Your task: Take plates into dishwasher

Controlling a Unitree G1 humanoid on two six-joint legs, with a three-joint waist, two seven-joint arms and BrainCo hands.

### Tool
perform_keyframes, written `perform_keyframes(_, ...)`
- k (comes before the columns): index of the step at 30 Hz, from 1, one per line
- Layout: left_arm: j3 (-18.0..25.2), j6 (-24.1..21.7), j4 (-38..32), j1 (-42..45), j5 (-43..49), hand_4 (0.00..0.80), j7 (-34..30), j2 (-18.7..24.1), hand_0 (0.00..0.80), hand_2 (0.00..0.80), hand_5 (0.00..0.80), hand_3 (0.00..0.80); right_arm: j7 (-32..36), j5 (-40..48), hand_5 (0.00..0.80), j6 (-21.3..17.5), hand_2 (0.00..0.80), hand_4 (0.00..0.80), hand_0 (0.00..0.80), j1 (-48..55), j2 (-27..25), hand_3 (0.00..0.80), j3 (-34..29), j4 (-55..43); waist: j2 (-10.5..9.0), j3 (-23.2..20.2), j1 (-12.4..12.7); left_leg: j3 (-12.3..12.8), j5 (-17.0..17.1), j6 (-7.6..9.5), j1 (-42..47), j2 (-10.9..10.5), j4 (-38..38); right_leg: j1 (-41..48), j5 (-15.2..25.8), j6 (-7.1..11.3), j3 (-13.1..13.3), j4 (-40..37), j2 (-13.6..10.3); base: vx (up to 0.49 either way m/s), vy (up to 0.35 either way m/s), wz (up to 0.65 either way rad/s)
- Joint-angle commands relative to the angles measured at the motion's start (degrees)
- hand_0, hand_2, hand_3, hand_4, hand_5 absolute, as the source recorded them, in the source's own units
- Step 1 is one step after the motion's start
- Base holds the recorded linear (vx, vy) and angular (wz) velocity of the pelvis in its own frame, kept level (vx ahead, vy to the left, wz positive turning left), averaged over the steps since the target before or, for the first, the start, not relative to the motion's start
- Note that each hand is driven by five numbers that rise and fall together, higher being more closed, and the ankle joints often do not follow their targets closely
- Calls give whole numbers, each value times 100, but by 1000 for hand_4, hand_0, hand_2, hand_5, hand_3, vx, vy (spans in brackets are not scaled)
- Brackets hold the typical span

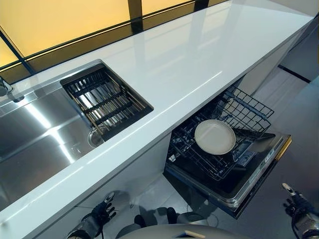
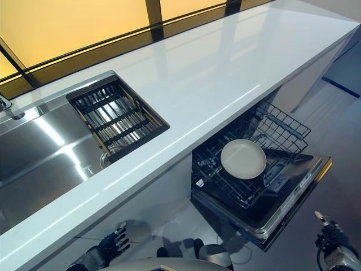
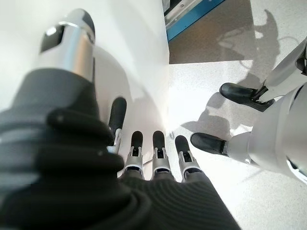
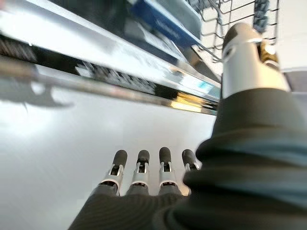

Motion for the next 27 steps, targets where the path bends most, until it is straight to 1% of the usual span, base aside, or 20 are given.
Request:
perform_keyframes(1,134,-365,119,-1007,-193,0,-96,480,0,0,0,0,66,530,0,-74,0,0,0,-433,-39,0,-313,374,137,-155,68,-93,-296,9,179,-7,21,-395,295,522,-80,280,-215,-76,-71,1)
perform_keyframes(3,152,-438,135,-1043,-197,0,-104,445,0,0,0,0,144,702,0,-60,0,0,0,-477,5,0,-323,441,251,-113,76,-140,-278,-6,149,-32,21,-422,293,511,-123,279,-233,-66,-60,2)
perform_keyframes(5,194,-534,154,-1047,-220,0,-86,413,0,0,0,0,310,892,0,37,0,0,0,-536,47,0,-311,502,370,-80,90,-187,-269,-23,130,-70,21,-425,286,510,-168,265,-263,-62,-62,2)
perform_keyframes(6,215,-591,167,-1034,-221,0,-110,357,0,0,0,0,352,959,0,67,0,0,0,-606,100,0,-274,538,485,-51,118,-222,-249,-38,108,-104,21,-435,263,503,-214,272,-299,-86,-44,2)
perform_keyframes(7,219,-624,171,-1043,-217,0,-134,321,0,0,0,0,330,971,0,64,0,0,0,-660,116,0,-235,554,557,-21,133,-246,-238,-43,85,-123,21,-456,247,497,-251,285,-322,-80,-30,2)
perform_keyframes(8,222,-636,174,-1047,-215,0,-139,309,0,0,0,0,332,977,0,68,0,0,0,-675,115,0,-224,559,575,-13,131,-254,-235,-43,78,-127,21,-463,243,497,-262,290,-326,-85,-6,2)
perform_keyframes(13,102,-914,215,-1108,-340,0,-257,57,0,0,0,0,442,972,0,4,0,0,0,-1071,73,0,21,578,924,192,177,-367,-165,-63,-73,-246,23,-631,162,468,-366,409,-436,-124,14,0)
perform_keyframes(17,-43,-1132,192,-1194,-477,0,-353,-93,0,0,0,0,508,915,0,-133,0,0,0,-1476,64,0,320,541,1134,348,233,-466,-114,-80,-228,-309,21,-755,117,424,-422,453,-484,-161,14,-1)
perform_keyframes(19,-72,-1217,196,-1195,-457,0,-396,-163,0,0,0,0,610,805,0,-255,0,0,0,-1667,57,0,462,513,1195,386,272,-537,-99,-87,-269,-334,21,-775,112,405,-435,449,-488,-91,3,-1)
perform_keyframes(22,-137,-1253,163,-1188,-476,0,-386,-217,0,0,0,0,774,523,0,-478,0,0,0,-1928,104,0,737,392,1206,390,311,-604,-93,-99,-288,-351,21,-743,129,395,-482,389,-506,-43,-10,-6)
perform_keyframes(25,-259,-1261,130,-1130,-438,0,-389,-231,0,0,0,0,936,207,0,-669,0,0,0,-2259,135,0,1139,145,1117,331,407,-680,-104,-96,-293,-360,21,-697,150,394,-538,336,-518,-12,-28,-6)
perform_keyframes(27,-303,-1255,120,-1119,-438,0,-371,-222,0,0,0,0,956,163,0,-717,0,0,0,-2343,144,0,1273,62,1075,315,421,-700,-103,-91,-298,-360,21,-693,152,391,-547,335,-515,-12,-38,-1)
